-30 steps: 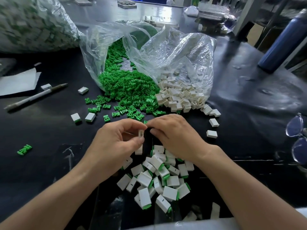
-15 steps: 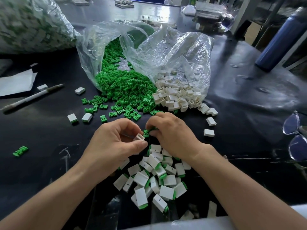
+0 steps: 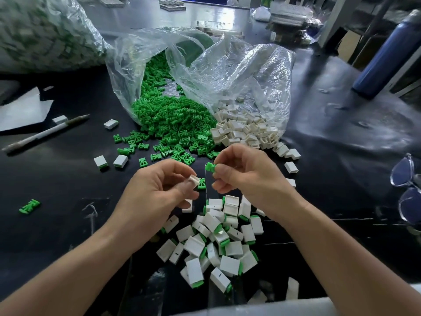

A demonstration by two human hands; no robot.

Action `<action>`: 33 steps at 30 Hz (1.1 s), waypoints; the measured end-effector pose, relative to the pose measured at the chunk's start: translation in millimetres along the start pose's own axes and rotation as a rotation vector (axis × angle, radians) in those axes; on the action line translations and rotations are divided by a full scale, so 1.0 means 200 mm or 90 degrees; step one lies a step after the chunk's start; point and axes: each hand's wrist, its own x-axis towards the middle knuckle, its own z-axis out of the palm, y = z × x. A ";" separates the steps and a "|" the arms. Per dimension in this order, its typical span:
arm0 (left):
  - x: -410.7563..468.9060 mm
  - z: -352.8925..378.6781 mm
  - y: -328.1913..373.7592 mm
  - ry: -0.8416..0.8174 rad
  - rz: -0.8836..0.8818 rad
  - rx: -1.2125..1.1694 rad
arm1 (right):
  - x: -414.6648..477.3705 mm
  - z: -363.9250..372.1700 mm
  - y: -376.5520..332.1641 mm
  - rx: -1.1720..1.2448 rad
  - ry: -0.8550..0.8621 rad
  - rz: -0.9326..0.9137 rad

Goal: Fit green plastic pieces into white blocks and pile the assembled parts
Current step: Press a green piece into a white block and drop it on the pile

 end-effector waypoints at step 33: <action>-0.01 0.00 0.04 -0.040 -0.002 -0.063 | -0.07 0.06 -0.02 -0.246 -0.041 -0.117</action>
